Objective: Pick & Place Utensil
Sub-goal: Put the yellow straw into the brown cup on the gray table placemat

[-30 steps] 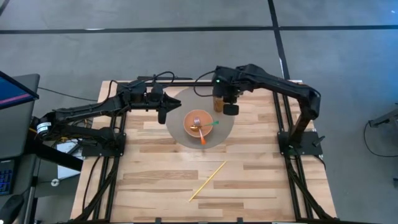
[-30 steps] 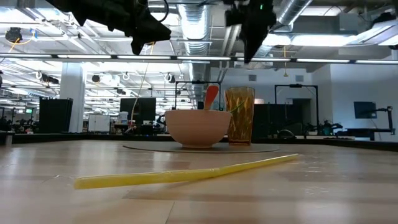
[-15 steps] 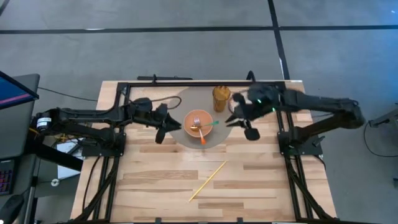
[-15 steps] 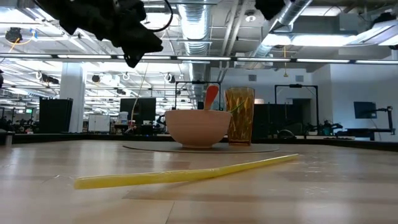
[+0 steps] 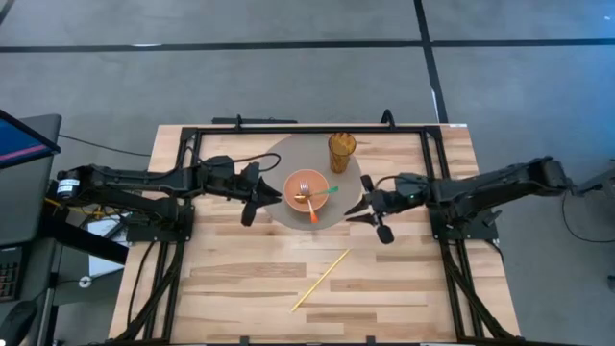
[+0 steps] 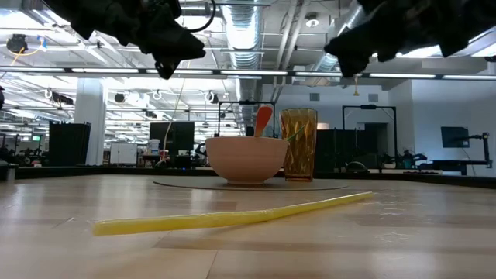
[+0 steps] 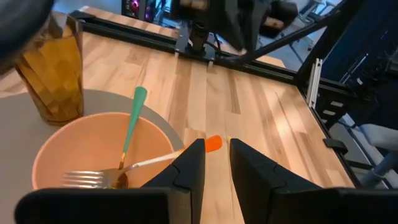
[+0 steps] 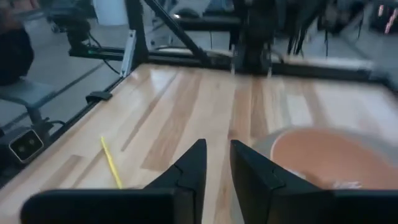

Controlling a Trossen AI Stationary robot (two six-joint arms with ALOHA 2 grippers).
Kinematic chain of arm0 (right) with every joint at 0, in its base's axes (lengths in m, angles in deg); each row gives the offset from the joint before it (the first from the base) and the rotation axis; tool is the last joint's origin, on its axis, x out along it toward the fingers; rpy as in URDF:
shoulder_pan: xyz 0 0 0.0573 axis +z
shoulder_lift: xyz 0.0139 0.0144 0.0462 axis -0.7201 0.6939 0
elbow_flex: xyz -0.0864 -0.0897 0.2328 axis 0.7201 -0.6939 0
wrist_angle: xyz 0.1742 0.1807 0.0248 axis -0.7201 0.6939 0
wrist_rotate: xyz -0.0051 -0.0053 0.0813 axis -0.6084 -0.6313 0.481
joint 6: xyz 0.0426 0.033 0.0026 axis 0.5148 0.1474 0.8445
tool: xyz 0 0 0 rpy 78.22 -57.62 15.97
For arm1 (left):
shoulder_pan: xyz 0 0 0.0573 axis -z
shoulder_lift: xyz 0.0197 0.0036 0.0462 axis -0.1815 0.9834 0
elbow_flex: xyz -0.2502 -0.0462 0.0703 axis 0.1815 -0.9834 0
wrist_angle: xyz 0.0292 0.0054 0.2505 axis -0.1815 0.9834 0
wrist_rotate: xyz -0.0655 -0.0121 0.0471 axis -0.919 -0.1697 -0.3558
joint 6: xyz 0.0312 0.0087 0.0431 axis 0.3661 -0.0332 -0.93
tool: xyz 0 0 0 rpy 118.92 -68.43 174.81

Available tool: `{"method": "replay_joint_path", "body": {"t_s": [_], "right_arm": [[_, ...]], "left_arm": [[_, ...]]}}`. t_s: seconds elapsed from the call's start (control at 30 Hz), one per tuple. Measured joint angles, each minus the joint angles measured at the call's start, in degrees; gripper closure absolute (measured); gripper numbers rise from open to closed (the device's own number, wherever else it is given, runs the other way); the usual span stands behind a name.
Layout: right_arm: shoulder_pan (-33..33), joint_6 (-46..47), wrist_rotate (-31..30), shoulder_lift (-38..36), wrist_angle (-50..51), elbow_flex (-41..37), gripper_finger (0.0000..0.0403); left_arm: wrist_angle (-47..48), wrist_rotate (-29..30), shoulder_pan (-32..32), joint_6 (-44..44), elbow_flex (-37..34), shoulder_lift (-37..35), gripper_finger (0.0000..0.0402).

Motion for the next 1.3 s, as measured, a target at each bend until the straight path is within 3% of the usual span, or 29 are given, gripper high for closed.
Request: {"method": "replay_joint_path", "body": {"t_s": [0.63, 0.97, 1.3], "right_arm": [[11.8, 4.8, -1.8, 24.0, -6.5, 0.0, 0.0202], [10.3, 5.0, -2.8, 34.9, -6.8, 1.1, 0.0205], [10.9, 4.4, -3.0, 36.6, -6.8, 1.2, 0.0223]], "left_arm": [[-1.8, 0.8, -0.2, -1.4, 0.0, 0.0, 0.0326], [-1.8, 0.8, -0.2, -1.5, 0.0, 0.0, 0.0326], [-1.8, 0.8, -0.2, -1.5, 0.0, 0.0, 0.0326]]}}
